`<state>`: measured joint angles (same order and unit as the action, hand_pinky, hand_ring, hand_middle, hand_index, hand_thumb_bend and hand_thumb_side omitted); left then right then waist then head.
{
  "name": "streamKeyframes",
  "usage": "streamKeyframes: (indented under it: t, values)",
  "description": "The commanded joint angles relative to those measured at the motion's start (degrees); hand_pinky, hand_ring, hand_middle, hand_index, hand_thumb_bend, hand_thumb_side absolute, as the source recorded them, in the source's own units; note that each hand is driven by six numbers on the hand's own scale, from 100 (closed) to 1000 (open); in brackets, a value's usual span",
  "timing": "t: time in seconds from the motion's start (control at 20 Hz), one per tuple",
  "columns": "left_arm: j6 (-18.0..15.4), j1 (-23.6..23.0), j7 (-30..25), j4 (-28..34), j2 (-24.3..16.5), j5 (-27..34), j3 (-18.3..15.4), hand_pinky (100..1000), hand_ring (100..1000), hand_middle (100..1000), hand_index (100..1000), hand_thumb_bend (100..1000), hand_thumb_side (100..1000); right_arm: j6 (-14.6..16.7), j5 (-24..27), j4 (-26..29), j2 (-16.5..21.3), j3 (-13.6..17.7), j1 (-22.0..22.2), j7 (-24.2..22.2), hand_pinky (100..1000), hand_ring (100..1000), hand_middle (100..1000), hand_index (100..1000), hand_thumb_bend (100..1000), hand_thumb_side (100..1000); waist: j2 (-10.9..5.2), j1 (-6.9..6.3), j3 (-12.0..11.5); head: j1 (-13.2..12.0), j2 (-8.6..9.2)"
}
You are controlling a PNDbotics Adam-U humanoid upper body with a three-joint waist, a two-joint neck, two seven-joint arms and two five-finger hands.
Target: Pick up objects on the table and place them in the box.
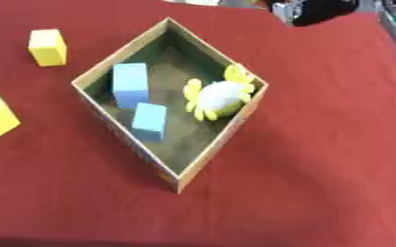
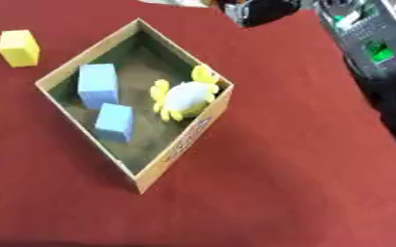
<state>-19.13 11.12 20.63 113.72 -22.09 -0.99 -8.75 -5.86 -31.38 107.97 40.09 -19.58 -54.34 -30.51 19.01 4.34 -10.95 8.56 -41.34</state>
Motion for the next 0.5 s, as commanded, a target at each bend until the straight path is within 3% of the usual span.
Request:
streamKeyframes:
  t: [0.05,0.5]
  values:
    - [-0.1,0.5,-0.3,0.9,-1.3,0.3,-0.2,959,786,769,845,171,778,0.2,0.5,2.9,-2.4,-1.8,-2.5,-3.4,818,775,502,631,100,100,-1.43,-0.3,-0.2,0.4,-0.22]
    - [-0.2,0.7,-0.3,0.9,-1.1,0.5,-0.2,959,786,769,845,171,776,4.2,-6.7,-4.3,-10.8,-8.6,-3.4,-7.0,821,781,535,667,100,100,-1.27,-0.41,-0.7,0.9,-0.01]
